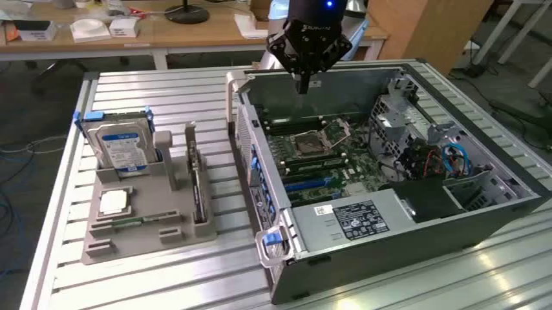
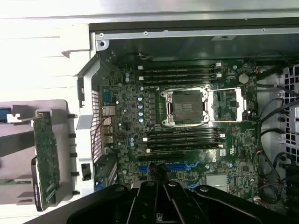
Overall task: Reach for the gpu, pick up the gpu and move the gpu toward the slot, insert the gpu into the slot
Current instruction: 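Reach for the gpu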
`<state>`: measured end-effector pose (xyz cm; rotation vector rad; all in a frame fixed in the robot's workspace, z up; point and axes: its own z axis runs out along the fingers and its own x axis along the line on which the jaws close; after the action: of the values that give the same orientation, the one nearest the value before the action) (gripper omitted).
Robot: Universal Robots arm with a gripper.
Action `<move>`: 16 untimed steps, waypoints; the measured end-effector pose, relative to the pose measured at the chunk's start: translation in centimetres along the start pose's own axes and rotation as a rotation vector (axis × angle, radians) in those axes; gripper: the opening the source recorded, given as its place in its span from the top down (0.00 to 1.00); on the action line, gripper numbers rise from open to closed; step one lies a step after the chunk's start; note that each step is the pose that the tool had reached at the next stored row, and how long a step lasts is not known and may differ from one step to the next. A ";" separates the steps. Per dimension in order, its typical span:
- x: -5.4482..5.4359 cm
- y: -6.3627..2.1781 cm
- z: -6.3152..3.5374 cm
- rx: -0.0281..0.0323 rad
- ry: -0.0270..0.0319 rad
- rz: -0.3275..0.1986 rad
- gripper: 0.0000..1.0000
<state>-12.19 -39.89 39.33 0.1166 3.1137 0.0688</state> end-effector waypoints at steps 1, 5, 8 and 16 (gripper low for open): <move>0.0 0.00 0.00 -0.0001 0.0000 0.000 0.90; 0.0 0.00 0.00 0.0000 0.0000 0.000 0.90; 0.0 0.00 0.00 -0.0001 0.0000 0.000 0.90; 1.6 -0.12 -0.04 0.0000 0.0000 0.000 0.90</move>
<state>-13.79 -39.89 39.33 0.1165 3.1137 0.0688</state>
